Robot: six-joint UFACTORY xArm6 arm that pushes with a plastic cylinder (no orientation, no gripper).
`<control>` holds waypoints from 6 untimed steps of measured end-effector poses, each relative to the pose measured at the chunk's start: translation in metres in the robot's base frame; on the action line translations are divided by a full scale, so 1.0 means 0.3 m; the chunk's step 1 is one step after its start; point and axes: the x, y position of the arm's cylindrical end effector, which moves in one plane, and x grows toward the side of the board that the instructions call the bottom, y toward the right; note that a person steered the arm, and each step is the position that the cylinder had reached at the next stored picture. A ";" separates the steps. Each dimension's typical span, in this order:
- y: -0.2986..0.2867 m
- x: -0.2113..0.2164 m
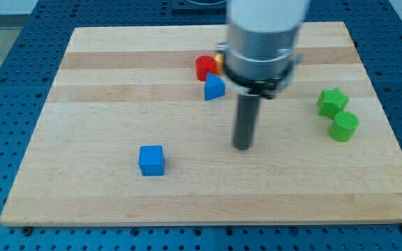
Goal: Move the blue cube vertically below the heart
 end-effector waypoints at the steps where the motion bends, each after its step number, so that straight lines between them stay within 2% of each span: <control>1: -0.203 -0.047; 2: -0.377 -0.107; 3: -0.571 -0.106; 4: -0.606 0.064; 6: -0.588 0.122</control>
